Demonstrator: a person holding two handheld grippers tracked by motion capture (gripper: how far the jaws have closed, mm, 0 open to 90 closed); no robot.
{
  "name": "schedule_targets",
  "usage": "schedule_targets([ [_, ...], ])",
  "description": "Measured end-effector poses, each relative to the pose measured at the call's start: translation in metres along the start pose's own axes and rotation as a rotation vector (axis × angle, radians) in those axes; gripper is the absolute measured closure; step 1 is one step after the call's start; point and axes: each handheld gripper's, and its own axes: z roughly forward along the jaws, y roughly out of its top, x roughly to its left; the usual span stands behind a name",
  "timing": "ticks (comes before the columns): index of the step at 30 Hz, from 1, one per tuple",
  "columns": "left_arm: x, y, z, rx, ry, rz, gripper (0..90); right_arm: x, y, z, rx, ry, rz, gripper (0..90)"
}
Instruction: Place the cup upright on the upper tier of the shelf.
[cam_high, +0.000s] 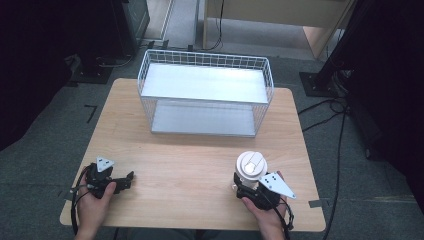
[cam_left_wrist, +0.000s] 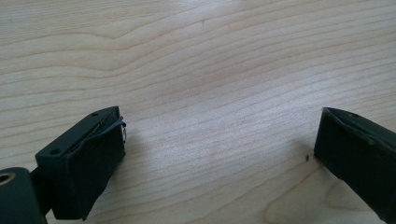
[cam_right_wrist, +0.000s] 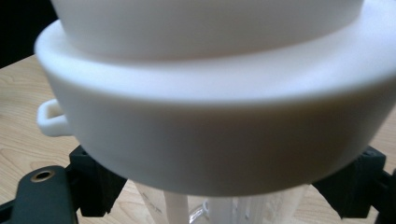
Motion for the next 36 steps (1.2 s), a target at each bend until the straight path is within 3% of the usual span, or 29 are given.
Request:
schedule_targets([
  [13,0.0,0.0,0.0,0.001,0.0,0.001,2.2,0.002,0.006,-0.005,-0.056,-0.005,0.004,16.4],
  [36,0.0,0.0,0.0,0.0,0.0,0.001,2.2,0.017,0.061,-0.006,-0.167,-0.011,-0.046,16.4],
])
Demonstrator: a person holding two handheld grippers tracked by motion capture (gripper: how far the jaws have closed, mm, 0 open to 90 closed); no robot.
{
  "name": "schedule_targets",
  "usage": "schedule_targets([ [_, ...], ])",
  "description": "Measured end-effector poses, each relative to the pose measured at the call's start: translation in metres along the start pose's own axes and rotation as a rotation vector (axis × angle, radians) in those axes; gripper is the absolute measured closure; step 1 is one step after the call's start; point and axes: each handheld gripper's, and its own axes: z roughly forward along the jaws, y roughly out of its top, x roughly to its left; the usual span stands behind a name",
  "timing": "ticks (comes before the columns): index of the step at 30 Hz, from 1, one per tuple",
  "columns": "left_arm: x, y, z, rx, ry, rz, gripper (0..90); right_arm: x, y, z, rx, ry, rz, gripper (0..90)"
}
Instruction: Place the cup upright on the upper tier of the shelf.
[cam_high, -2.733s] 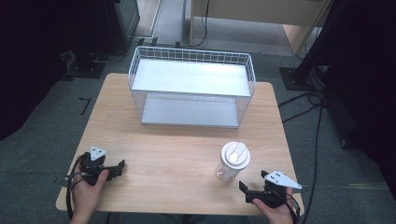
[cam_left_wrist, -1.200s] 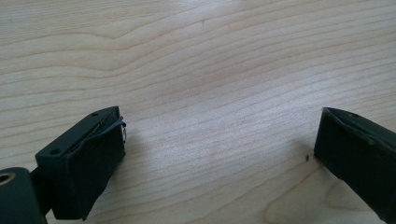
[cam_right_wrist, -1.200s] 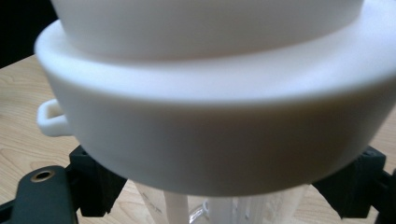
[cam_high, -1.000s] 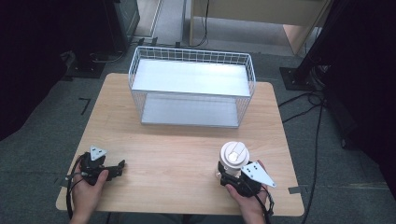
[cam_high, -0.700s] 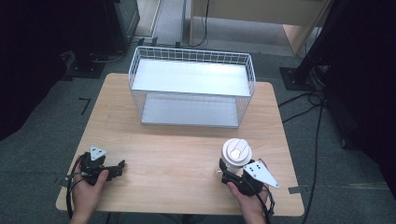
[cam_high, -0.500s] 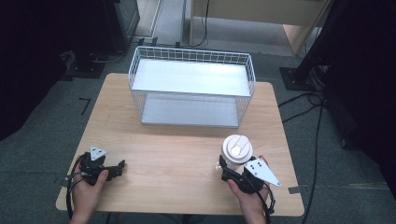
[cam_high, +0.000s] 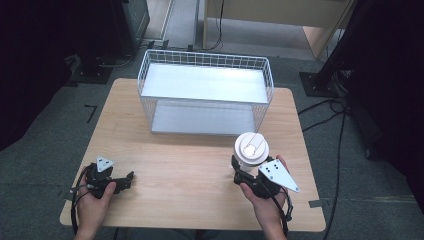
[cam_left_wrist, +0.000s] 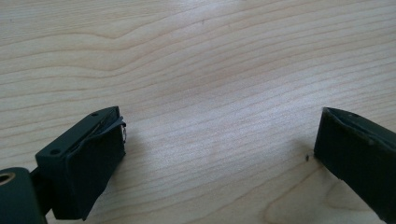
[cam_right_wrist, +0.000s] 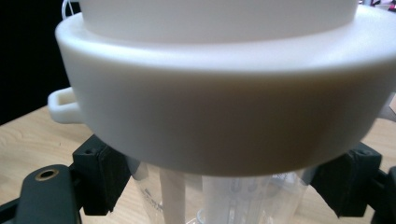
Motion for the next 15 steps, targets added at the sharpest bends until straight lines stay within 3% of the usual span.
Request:
schedule_targets([
  [15,0.0,0.0,0.0,0.001,0.0,0.003,2.2,-0.002,0.031,0.003,-0.07,-0.036,-0.005,16.4],
])
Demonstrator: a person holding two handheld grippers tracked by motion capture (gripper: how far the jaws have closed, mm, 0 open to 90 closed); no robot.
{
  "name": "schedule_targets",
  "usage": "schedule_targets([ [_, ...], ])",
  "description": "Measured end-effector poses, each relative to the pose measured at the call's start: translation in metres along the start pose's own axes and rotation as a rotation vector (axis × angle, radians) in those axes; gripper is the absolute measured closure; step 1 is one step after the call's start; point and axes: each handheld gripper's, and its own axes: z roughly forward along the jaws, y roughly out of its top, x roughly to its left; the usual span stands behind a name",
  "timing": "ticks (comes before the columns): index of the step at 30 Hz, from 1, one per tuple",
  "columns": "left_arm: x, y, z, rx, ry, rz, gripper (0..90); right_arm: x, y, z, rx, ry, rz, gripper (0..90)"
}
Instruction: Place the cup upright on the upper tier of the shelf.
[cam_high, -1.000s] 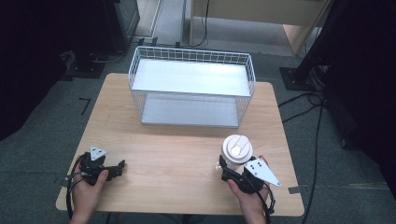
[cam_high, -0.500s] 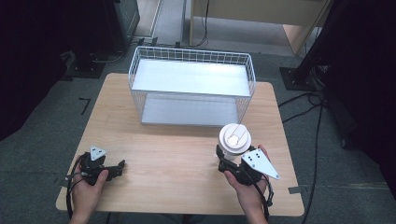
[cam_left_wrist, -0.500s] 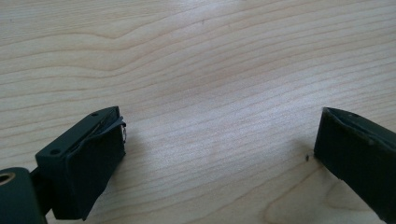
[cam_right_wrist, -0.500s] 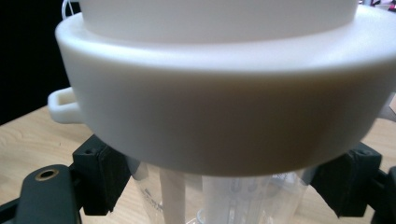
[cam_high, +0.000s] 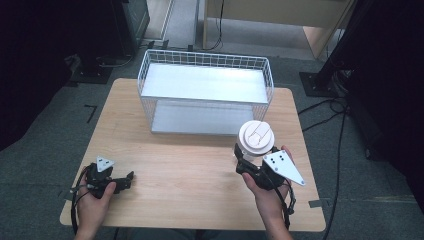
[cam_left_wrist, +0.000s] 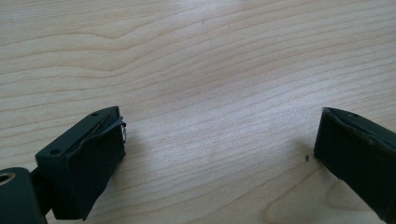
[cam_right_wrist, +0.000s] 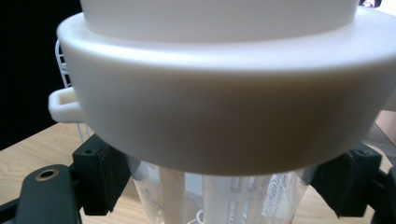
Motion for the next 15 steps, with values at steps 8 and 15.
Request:
schedule_targets([
  [8,0.0,0.0,0.0,0.0,0.0,0.0,2.2,0.002,0.016,0.004,-0.033,0.004,-0.007,16.5],
  [15,0.0,0.0,0.0,0.0,0.0,0.0,2.1,0.0,0.03,0.008,-0.06,-0.007,-0.01,16.5],
])
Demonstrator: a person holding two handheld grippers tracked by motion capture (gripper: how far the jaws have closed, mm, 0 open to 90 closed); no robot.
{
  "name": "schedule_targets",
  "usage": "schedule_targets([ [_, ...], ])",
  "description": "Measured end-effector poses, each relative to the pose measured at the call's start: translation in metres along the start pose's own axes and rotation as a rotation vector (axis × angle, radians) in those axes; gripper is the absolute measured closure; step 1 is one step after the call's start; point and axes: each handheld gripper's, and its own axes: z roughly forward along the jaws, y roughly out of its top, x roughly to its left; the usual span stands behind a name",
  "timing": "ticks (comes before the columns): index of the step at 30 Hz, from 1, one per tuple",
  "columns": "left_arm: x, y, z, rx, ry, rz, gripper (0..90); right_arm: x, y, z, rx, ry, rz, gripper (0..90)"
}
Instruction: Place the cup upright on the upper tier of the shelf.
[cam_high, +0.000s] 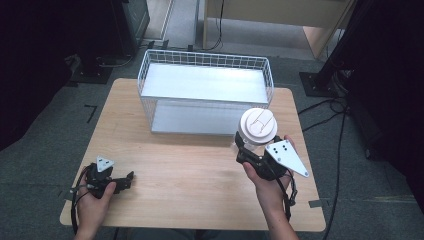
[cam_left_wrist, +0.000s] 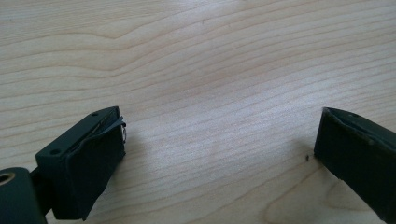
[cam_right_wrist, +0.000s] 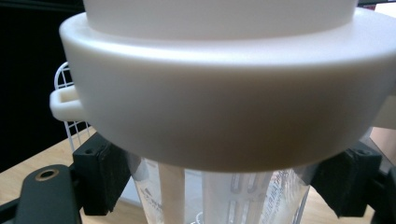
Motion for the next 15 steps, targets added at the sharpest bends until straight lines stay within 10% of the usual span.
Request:
schedule_targets([
  [15,0.0,0.0,0.0,0.0,0.0,0.0,2.1,0.013,0.036,0.018,-0.06,0.014,-0.042,16.5],
])
